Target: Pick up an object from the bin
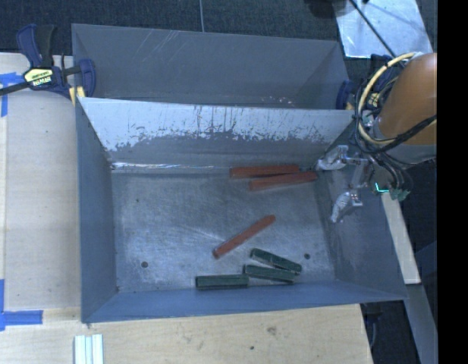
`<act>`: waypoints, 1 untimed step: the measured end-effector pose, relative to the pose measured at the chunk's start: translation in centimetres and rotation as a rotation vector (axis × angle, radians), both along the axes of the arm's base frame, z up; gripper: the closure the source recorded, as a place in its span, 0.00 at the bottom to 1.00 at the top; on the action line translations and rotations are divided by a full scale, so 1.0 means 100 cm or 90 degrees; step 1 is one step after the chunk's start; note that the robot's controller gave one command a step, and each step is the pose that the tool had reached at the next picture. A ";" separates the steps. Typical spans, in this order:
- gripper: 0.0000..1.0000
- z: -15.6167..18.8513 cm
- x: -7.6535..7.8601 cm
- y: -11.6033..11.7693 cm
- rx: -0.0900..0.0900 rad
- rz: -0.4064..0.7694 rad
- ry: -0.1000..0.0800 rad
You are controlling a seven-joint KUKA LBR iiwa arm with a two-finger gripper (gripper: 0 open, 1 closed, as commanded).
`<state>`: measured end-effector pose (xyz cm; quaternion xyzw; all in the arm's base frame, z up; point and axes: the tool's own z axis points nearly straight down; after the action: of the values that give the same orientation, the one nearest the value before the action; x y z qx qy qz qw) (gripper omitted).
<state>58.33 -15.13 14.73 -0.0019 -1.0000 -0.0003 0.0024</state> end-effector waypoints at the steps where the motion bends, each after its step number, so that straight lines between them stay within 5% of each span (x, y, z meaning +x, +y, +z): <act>1: 0.00 0.005 0.002 0.000 -0.001 0.002 -0.005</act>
Offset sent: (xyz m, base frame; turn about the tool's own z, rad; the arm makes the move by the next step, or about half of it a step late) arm -0.0110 0.0673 -0.0773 0.0306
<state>58.54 -15.08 15.21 -0.0004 -1.0000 0.0005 -0.0017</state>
